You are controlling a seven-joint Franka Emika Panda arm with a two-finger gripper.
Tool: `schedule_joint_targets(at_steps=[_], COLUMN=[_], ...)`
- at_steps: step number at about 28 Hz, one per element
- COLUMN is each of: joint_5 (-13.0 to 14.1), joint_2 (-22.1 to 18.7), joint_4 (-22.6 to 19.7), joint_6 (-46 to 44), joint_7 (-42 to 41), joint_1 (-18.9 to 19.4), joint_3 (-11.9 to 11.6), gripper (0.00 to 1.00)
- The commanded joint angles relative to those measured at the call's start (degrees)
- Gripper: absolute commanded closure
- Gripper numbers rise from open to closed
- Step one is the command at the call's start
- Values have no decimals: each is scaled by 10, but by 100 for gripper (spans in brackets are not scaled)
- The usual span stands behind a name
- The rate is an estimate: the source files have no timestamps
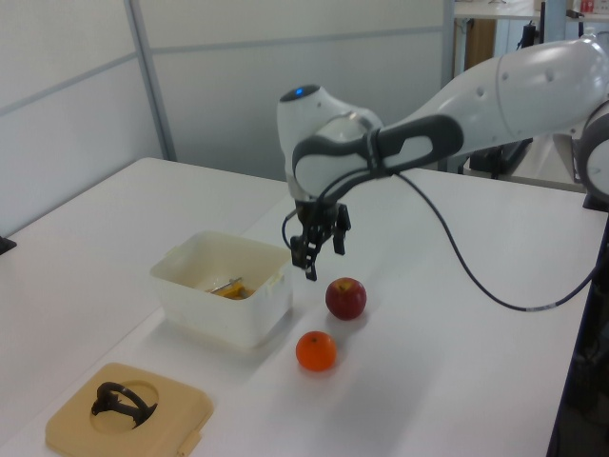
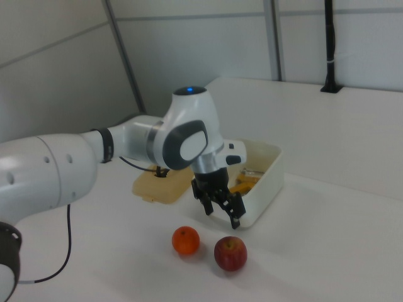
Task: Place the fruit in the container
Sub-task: 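Lower the gripper onto the red apple and close on it, then lift the apple and lower it into the white container, release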
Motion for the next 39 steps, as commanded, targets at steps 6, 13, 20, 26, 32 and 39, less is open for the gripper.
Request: schedule_joint_targets(at_steps=[6, 13, 20, 26, 32, 39], joint_5=[-41, -65, -68, -79, -83, -84], joint_2=[49, 49, 38, 20, 20, 23], joint_4=[-23, -50, -56, -54, -66, -74], joint_6=[50, 48, 41, -8, -45, -37], joint_7=[-7, -6, 12, 44, 53, 56], joint_1=[10, 13, 8, 11, 16, 19], joint_3=[-4, -4, -5, -5, -4, -4], gripper=[0, 0, 0, 0, 0, 44])
